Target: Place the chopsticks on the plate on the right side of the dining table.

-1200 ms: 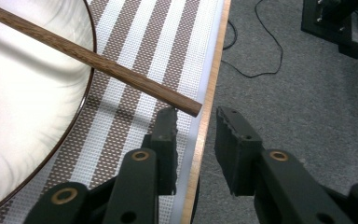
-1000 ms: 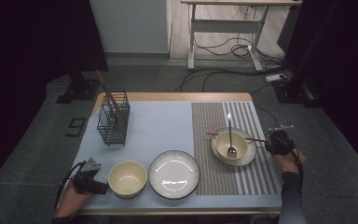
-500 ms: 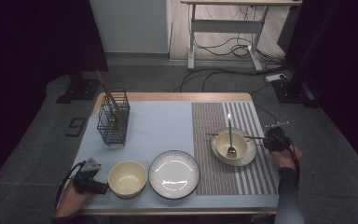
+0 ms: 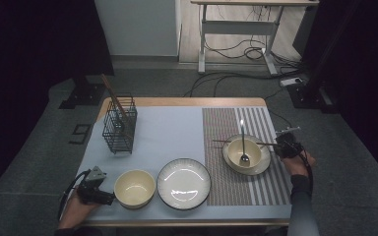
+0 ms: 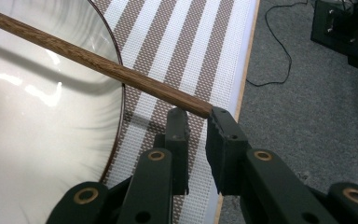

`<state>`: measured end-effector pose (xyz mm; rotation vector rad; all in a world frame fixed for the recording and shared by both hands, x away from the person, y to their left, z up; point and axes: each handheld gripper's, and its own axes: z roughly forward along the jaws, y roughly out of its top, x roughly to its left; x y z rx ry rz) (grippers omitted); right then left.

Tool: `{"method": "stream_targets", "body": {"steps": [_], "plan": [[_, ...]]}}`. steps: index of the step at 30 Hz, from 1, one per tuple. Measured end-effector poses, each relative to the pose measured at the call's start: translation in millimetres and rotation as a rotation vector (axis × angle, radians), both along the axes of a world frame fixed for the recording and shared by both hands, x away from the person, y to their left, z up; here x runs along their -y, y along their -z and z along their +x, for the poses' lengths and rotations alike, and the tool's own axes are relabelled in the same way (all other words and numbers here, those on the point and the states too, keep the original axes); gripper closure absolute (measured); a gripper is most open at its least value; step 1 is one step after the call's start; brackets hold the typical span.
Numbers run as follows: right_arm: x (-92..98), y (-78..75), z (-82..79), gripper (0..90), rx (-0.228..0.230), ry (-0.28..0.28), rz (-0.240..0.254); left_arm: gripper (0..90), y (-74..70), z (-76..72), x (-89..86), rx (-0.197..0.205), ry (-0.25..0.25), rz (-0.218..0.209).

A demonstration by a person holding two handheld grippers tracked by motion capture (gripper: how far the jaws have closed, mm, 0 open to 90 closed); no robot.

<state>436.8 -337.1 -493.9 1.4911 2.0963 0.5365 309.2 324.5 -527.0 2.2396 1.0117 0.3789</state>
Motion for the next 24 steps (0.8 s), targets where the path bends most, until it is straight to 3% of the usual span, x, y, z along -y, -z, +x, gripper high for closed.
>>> {"method": "stream_targets", "body": {"steps": [14, 24], "plan": [[-2.1, -0.8, 0.1, 74.9, 0.004, -0.012, 0.006, 2.5, 0.0, 0.0, 0.0, 0.000, 0.000, 0.000], [3.8, -8.1, -15.7, 47.9, -0.014, -0.021, 0.043, 2.5, 0.0, 0.0, 0.0, 0.000, 0.000, 0.000]]}}
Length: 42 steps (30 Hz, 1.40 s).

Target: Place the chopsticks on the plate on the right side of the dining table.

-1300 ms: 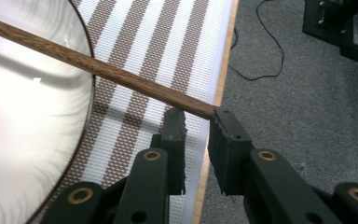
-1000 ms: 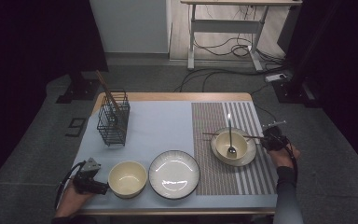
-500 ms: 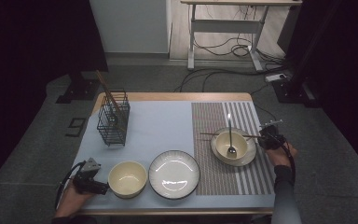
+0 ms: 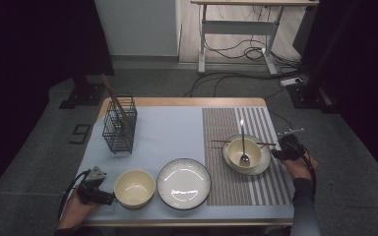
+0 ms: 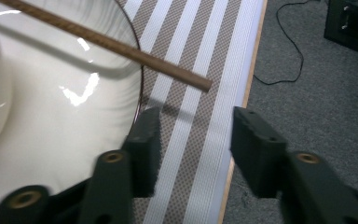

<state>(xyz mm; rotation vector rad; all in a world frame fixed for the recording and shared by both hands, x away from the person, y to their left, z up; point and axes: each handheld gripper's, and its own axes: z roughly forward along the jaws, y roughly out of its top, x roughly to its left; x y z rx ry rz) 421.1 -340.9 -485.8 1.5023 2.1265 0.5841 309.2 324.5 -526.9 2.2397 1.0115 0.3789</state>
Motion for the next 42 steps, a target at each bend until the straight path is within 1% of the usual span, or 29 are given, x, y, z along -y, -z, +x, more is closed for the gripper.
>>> {"method": "stream_targets", "body": {"steps": [3, 5, 9, 12, 17, 21, 23, 26, 30, 32, 35, 39, 42], "plan": [[-1.8, -3.5, -7.3, 41.7, 0.016, 0.003, -0.020, 2.5, 0.0, 0.0, 0.0, 0.000, 0.000, 0.000], [-2.5, -4.6, -9.3, 40.8, 0.025, 0.009, -0.026, 2.5, 0.0, 0.0, 0.0, 0.000, 0.000, 0.000], [-2.8, -3.2, -8.2, 40.7, 0.034, 0.027, -0.028, 2.5, 0.0, 0.0, 0.0, 0.000, 0.000, 0.000], [-3.7, -1.6, -4.2, 40.7, 0.043, 0.052, -0.047, 2.5, 0.0, 0.0, 0.0, 0.000, 0.000, 0.000], [-4.9, 2.9, 7.9, 40.9, 0.046, 0.075, -0.055, 2.5, 0.0, 0.0, 0.0, 0.000, 0.000, 0.000], [-4.4, 4.2, 14.5, 41.4, 0.047, 0.087, -0.056, 2.5, 0.0, 0.0, 0.0, 0.000, 0.000, 0.000], [-3.8, 4.4, 16.7, 41.9, 0.042, 0.089, -0.056, 2.5, 0.0, 0.0, 0.0, 0.000, 0.000, 0.000], [-2.7, 4.2, 18.8, 42.3, 0.051, 0.095, -0.054, 2.5, 0.0, 0.0, 0.0, 0.000, 0.000, 0.000], [-1.8, 4.2, 19.4, 42.6, 0.049, 0.093, -0.052, 2.5, 0.0, 0.0, 0.0, 0.000, 0.000, 0.000], [-1.5, 4.1, 18.4, 42.5, 0.045, 0.091, -0.046, 2.5, 0.0, 0.0, 0.0, 0.000, 0.000, 0.000], [-1.4, 2.4, 13.9, 41.4, 0.051, 0.088, -0.040, 2.5, 0.0, 0.0, 0.0, -0.001, 0.000, 0.000], [-2.5, -0.6, 3.2, 35.3, 0.041, 0.066, -0.017, 2.5, 0.0, 0.0, 0.0, 0.000, 0.000, 0.000], [-6.1, -4.4, -6.9, 31.2, 0.038, 0.056, -0.030, 2.5, 0.0, 0.0, 0.0, 0.000, 0.000, 0.000]]}}
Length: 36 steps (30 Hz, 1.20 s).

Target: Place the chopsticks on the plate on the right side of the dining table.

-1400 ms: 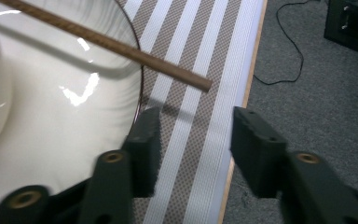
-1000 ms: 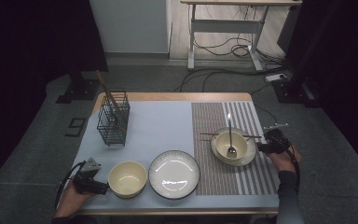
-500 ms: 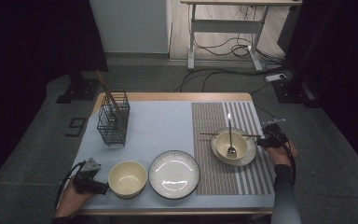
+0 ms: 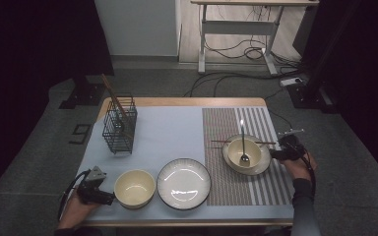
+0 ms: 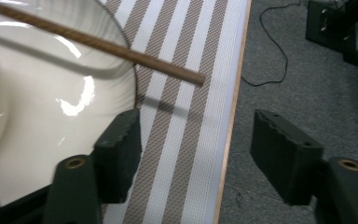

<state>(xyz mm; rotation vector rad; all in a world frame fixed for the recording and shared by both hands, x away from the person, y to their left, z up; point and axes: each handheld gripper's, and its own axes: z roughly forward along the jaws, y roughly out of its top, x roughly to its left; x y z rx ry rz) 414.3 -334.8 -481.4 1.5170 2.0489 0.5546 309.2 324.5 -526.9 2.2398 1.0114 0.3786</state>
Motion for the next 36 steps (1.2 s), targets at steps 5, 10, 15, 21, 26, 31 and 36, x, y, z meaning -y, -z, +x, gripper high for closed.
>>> {"method": "stream_targets", "body": {"steps": [5, 10, 15, 21, 26, 31, 36], "plan": [[-5.1, -7.3, -19.8, 31.5, 0.011, -0.015, 0.027, 2.5, 0.0, 0.0, 0.0, 0.000, 0.000, 0.000], [-8.2, -15.7, -40.9, 29.0, 0.042, -0.024, 0.093, 2.5, -0.1, -0.1, 0.0, 0.000, 0.000, 0.001], [-11.2, -18.9, -58.0, 28.8, 0.055, -0.037, 0.161, 2.5, -0.1, -0.1, 0.0, 0.000, 0.000, 0.001], [-19.4, -22.2, -75.0, 27.0, 0.045, -0.084, 0.199, 2.6, 0.0, -0.1, 0.0, 0.000, 0.000, 0.001], [-31.1, -30.3, -88.4, 22.6, 0.076, -0.105, 0.208, 2.6, -0.1, -0.2, 0.0, 0.001, 0.000, 0.001], [-44.9, -33.9, -97.9, 18.0, 0.067, -0.148, 0.217, 2.6, 0.0, -0.2, 0.0, 0.001, 0.000, 0.001], [-60.0, -34.7, -100.1, 15.1, 0.065, -0.198, 0.232, 2.6, 0.0, -0.2, 0.1, 0.001, 0.000, 0.001]]}}
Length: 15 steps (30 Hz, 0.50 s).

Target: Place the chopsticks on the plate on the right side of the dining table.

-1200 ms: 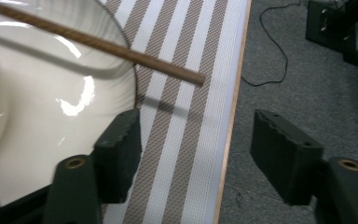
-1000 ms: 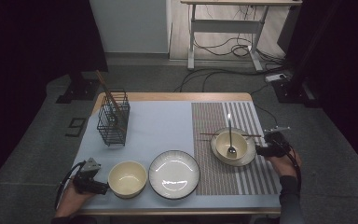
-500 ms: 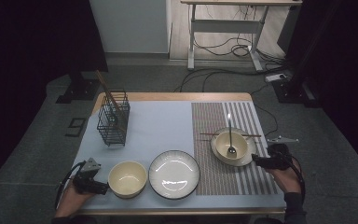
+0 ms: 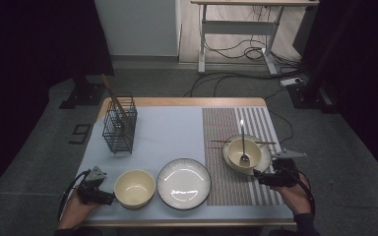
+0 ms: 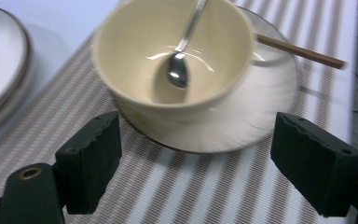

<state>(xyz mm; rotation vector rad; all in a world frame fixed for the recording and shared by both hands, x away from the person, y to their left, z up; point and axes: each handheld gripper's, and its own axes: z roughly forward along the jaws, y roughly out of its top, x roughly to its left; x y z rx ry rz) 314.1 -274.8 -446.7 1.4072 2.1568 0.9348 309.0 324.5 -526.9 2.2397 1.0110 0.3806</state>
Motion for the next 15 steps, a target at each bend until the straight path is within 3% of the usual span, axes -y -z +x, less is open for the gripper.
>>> {"method": "stream_targets", "body": {"steps": [6, 15], "plan": [[-25.2, -7.1, 0.5, 14.0, 0.003, -0.100, 0.025, 2.6, 0.0, 0.0, 0.0, 0.000, 0.000, 0.000], [-57.9, -19.4, 13.6, 15.0, 0.016, -0.203, 0.172, 2.6, 0.1, 0.0, 0.0, 0.001, 0.000, -0.001]]}}
